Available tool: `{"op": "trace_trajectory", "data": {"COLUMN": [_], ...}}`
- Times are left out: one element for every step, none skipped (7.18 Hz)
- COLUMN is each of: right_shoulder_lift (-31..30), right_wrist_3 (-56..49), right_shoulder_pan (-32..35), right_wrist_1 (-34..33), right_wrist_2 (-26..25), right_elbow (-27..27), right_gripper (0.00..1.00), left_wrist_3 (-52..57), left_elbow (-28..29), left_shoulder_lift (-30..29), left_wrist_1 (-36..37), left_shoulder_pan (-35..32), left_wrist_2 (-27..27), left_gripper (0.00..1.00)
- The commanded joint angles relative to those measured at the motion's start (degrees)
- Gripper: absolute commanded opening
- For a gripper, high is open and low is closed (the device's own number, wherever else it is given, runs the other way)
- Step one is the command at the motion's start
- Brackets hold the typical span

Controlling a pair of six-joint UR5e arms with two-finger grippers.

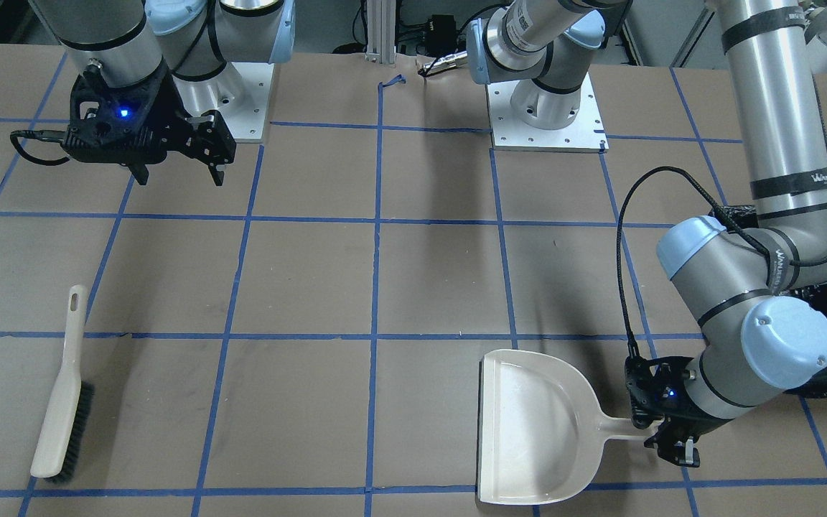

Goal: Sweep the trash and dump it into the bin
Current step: 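Open the left gripper and release the dustpan handle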

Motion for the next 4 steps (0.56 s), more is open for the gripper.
{"op": "trace_trajectory", "data": {"right_shoulder_lift": [-0.1, -0.1, -0.1, -0.2], "right_wrist_3": [0.0, 0.0, 0.0, 0.0], "right_shoulder_pan": [0.0, 0.0, 0.0, 0.1], "right_wrist_1": [0.0, 0.0, 0.1, 0.1], "right_wrist_2": [0.0, 0.0, -0.1, -0.2], "right_elbow": [0.0, 0.0, 0.0, 0.0], "right_gripper": [1.0, 1.0, 1.0, 1.0], "left_wrist_3": [-0.6, -1.2, -1.2, -1.2], "left_elbow": [-0.2, -0.2, -0.3, -0.3], "left_shoulder_lift": [0.0, 0.0, 0.0, 0.0], "left_wrist_1": [-0.5, -0.7, -0.7, -0.8], "left_shoulder_pan": [-0.1, -0.3, -0.2, -0.2], "left_wrist_2": [0.1, 0.1, 0.1, 0.1], "left_gripper": [0.0, 0.0, 0.0, 0.0]}}
